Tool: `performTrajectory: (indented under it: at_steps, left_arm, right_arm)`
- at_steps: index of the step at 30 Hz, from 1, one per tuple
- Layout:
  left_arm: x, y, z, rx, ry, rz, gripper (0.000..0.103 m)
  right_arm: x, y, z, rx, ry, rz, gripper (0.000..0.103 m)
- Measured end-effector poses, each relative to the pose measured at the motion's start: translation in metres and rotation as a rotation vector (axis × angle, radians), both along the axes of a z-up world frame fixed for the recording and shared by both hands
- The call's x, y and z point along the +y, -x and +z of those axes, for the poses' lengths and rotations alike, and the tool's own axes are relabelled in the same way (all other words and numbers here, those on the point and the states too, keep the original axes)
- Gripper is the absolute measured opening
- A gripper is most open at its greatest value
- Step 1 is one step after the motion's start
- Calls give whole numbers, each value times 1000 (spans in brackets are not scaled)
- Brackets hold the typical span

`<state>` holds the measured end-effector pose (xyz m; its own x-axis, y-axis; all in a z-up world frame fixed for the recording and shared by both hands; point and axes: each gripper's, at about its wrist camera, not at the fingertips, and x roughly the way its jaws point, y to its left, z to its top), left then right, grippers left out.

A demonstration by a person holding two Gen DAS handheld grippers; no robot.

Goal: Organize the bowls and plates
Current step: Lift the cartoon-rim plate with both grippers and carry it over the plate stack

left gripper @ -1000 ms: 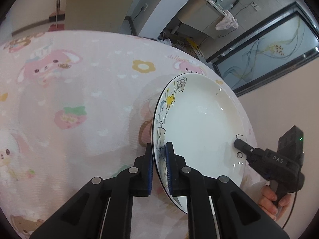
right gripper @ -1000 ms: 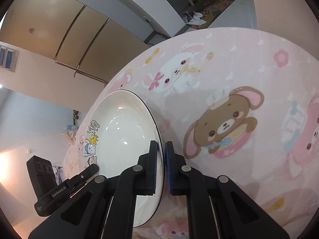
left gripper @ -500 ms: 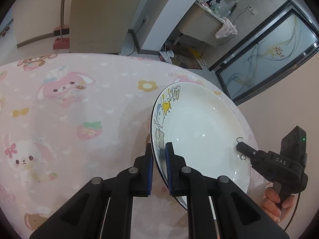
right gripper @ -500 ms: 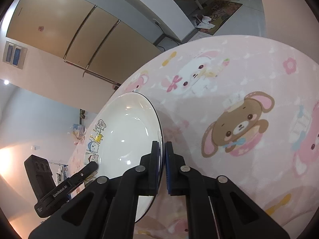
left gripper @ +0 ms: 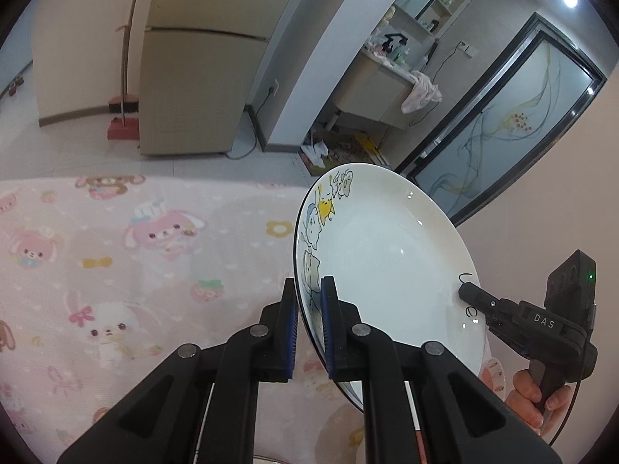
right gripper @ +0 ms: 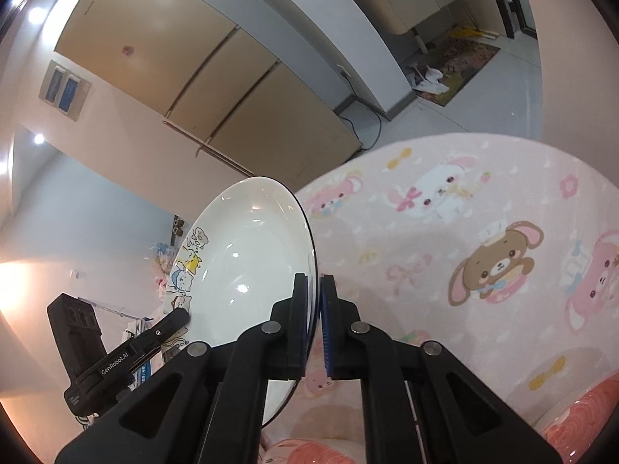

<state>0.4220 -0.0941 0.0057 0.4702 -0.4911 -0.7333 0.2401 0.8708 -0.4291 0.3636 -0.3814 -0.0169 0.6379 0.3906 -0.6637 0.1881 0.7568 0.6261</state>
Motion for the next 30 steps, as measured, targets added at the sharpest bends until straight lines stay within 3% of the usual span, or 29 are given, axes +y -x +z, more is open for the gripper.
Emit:
performTrajectory:
  at_steps: [7, 18, 23, 30]
  left_arm:
    - [6, 13, 21, -51, -14, 18, 12]
    - [15, 14, 34, -34, -16, 38, 12]
    - [39, 45, 71, -108, -36, 83, 12]
    - [83, 94, 118, -178, -32, 116, 12]
  right_arm:
    - [9, 3, 18, -39, 14, 10, 7]
    - [17, 4, 31, -50, 52, 2, 7]
    - [37, 14, 51, -94, 35, 53, 7]
    - [79, 42, 105, -201, 64, 124, 8]
